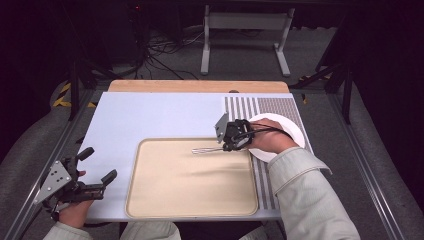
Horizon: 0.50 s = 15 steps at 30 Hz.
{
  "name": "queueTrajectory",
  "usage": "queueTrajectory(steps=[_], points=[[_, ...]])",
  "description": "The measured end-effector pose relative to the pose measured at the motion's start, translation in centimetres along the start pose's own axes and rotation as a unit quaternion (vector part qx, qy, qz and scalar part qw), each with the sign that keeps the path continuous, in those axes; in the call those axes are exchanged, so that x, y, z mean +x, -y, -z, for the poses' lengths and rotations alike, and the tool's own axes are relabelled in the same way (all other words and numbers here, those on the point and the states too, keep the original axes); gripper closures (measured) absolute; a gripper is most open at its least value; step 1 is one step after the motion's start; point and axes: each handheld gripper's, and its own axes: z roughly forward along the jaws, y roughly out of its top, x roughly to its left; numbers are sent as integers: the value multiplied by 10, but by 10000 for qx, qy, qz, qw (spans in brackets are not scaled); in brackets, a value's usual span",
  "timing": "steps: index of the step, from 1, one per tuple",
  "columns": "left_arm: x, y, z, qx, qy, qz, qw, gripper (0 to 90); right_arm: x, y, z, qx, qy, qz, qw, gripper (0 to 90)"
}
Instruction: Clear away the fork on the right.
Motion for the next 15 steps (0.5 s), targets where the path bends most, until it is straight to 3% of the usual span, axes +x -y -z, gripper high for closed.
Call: queueTrajectory(steps=[15], points=[[1,0,0,6,-1,14,10000,1,-9,-7,-34,-91,-270,-15,9996,864]])
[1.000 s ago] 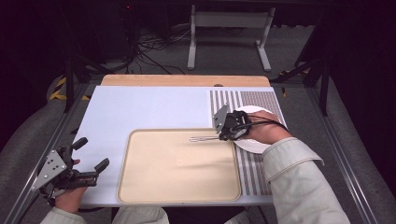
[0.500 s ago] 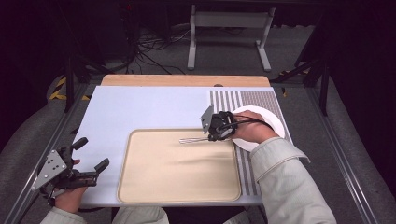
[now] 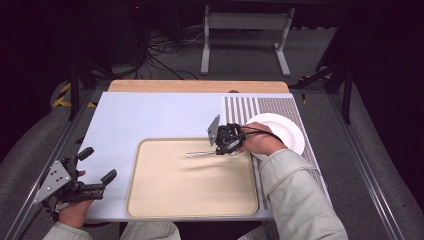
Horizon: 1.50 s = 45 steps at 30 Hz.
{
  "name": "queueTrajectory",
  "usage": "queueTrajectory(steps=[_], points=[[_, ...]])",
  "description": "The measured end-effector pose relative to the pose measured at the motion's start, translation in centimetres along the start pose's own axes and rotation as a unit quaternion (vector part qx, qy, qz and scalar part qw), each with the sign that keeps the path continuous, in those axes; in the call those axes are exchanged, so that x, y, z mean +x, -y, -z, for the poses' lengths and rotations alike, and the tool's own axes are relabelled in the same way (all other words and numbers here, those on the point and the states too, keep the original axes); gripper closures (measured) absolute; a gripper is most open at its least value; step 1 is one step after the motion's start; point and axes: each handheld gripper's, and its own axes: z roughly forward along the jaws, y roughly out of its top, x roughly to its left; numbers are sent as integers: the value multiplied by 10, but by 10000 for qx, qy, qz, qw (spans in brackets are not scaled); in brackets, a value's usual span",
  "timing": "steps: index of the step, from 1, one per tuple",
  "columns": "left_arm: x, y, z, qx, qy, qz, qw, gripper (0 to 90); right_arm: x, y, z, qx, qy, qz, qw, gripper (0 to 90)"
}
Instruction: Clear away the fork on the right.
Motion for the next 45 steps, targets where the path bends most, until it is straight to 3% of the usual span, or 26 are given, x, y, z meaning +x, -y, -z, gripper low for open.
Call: queueTrajectory(steps=[21,45], points=[[1,0,0,50,45,35,10000,3,-6,4,-23,57,-230,-73,9997,862],[1,0,0,80,61,44,9999,4,-6,8,-31,296,-361,-103,9989,854]])
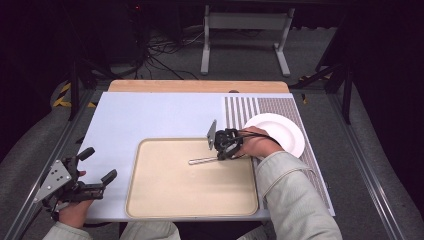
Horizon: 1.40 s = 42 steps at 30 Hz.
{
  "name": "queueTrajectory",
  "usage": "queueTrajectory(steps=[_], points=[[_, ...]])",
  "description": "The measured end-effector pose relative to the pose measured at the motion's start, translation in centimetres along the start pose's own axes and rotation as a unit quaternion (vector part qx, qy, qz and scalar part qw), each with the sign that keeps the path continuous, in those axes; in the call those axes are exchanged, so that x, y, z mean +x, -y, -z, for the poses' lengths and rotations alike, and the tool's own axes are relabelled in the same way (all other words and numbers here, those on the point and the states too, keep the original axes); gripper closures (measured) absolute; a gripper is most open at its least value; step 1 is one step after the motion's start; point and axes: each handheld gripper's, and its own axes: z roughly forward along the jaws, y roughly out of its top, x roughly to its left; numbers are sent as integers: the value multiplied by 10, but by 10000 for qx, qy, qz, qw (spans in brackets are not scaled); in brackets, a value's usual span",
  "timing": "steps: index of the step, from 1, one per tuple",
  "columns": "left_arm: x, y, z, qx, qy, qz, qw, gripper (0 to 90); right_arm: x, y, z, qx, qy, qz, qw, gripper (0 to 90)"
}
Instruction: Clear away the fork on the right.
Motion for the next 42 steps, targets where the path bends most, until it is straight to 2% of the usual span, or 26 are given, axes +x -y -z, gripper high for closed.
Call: queueTrajectory(steps=[7,11,21,24,36,42], points=[[0,0,1,-3,9,2,10000,4,0,0,4,-117,-47,-3,9999,831],[0,0,0,-9,5,-2,10000,4,2,-2,12,-323,24,33,9995,900],[0,0,0,-26,6,11,10000,4,2,-15,22,-697,108,12,9975,900],[0,0,1,-21,4,4,10000,4,2,-21,24,-811,122,-59,9966,900],[0,0,0,-26,7,13,10000,4,-5,-40,15,-1096,217,-215,9935,900],[1,0,1,-24,8,19,10000,4,-8,-46,8,-1039,226,-356,9937,900]])
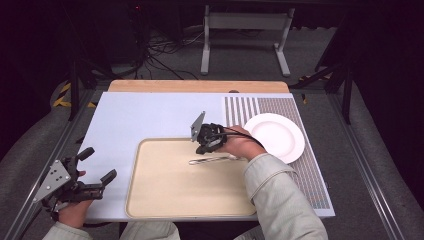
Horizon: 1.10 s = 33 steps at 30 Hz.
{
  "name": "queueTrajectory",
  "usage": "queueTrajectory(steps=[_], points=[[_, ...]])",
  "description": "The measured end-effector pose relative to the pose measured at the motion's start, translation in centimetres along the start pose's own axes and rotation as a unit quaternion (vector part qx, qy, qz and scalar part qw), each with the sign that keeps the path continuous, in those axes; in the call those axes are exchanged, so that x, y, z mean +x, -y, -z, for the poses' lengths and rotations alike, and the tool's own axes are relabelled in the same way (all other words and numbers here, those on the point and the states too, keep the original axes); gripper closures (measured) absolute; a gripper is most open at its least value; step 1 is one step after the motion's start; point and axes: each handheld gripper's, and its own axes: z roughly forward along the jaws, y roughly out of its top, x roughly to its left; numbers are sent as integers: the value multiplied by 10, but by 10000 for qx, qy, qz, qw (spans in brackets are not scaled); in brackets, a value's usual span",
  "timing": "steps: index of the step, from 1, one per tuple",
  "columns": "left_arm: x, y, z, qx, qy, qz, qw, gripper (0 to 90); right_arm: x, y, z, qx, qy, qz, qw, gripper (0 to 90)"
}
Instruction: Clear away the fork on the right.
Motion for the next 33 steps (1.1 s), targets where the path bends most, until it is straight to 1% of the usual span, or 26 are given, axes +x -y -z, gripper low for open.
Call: queueTrajectory(steps=[2,4,5,6,12,15,17,22,24,25,31,32,33], points=[[0,0,0,1,3,-6,10000,4,-1,-1,-1,5,1,-16,10000,900],[0,0,0,2,7,-7,10000,5,-2,-2,-4,-12,28,-97,9999,900],[0,0,0,4,3,-4,10000,5,-3,-3,-6,-1,-10,-111,9999,900],[0,0,0,4,3,-3,10000,5,-3,-3,-8,-15,-68,-86,9999,900],[0,0,0,12,-9,-12,10000,7,-5,-4,-19,106,-87,-144,9998,900],[0,0,0,9,-9,-11,10000,7,-5,-5,-22,58,-160,-164,9997,900],[0,0,0,8,-12,-8,10000,7,-5,-5,-24,122,-143,-143,9997,900],[0,0,0,7,-11,-10,10000,7,-6,-5,-26,144,-133,-211,9996,900],[0,0,0,9,-13,-7,10000,7,-6,-5,-28,221,-148,-226,9994,900],[0,0,0,8,-12,-9,10000,7,-7,-5,-29,231,-158,-195,9994,900],[0,0,0,2,-10,-9,10000,6,-7,-5,-30,252,-157,-258,9992,900],[0,0,0,1,-7,-10,10000,7,-6,-5,-29,273,-172,-298,9990,900],[0,0,0,1,-8,-13,10000,7,-6,-5,-30,246,-174,-246,9992,900]])
